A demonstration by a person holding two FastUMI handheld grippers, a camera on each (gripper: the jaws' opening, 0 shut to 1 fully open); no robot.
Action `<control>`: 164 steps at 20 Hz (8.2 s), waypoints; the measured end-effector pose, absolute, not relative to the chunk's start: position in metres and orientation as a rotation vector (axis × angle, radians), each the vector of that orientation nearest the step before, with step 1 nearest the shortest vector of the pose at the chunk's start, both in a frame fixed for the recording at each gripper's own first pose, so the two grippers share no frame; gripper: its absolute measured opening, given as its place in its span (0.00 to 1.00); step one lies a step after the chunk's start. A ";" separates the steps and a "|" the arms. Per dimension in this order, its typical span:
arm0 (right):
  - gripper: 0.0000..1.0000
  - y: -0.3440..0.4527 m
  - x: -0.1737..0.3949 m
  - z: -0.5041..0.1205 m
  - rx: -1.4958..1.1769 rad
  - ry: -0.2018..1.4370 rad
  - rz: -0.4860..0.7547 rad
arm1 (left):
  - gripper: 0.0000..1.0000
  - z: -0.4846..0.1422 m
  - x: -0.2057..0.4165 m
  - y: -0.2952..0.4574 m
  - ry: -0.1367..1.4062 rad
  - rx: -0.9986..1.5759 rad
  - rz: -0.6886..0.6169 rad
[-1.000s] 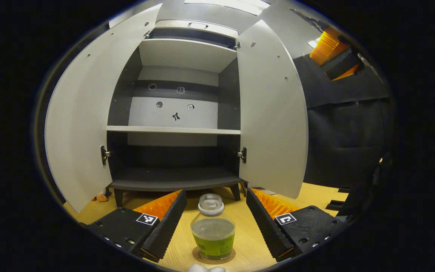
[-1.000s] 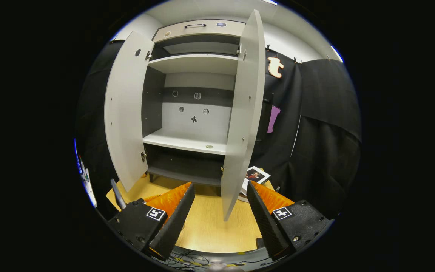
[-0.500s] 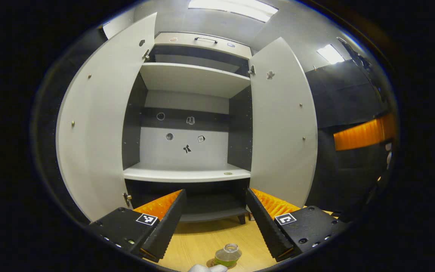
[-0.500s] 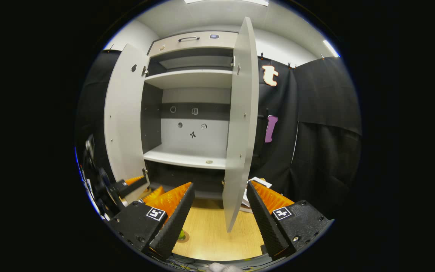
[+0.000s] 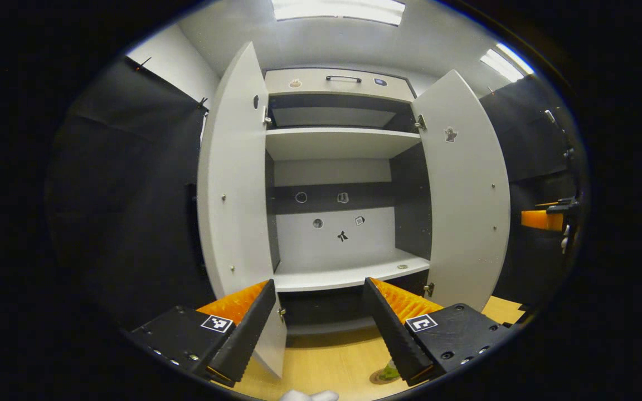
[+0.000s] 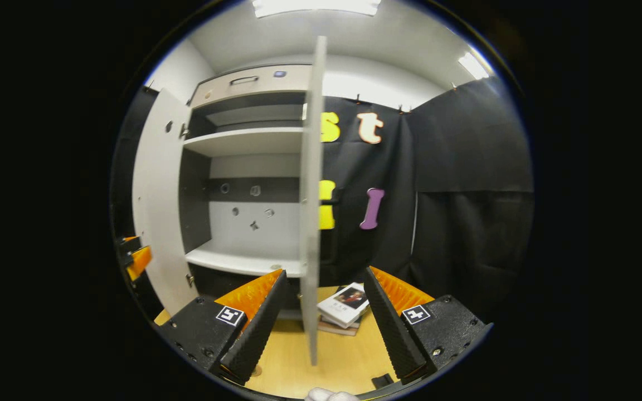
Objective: Grasp the bottle in the cabinet with the left hand and place it on the coaster, then close the right door with the right hand and the left door with the left hand.
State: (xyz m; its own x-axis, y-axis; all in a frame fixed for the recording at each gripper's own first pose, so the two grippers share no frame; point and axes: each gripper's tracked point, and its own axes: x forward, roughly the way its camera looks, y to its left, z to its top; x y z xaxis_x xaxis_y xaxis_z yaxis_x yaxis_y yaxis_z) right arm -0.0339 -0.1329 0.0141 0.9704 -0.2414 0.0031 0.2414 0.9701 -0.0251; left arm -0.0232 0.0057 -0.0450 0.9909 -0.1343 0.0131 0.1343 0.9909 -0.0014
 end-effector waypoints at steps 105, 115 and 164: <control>0.81 -0.047 -0.112 -0.008 0.068 0.159 -0.087 | 0.91 0.028 0.066 0.090 -0.055 0.014 -0.069; 0.82 -0.041 -0.121 -0.007 0.072 0.136 -0.121 | 0.96 0.023 0.062 0.055 -0.020 0.027 -0.123; 0.81 0.024 -0.090 0.002 -0.012 0.073 0.004 | 0.96 -0.001 -0.084 0.059 0.023 -0.035 -0.038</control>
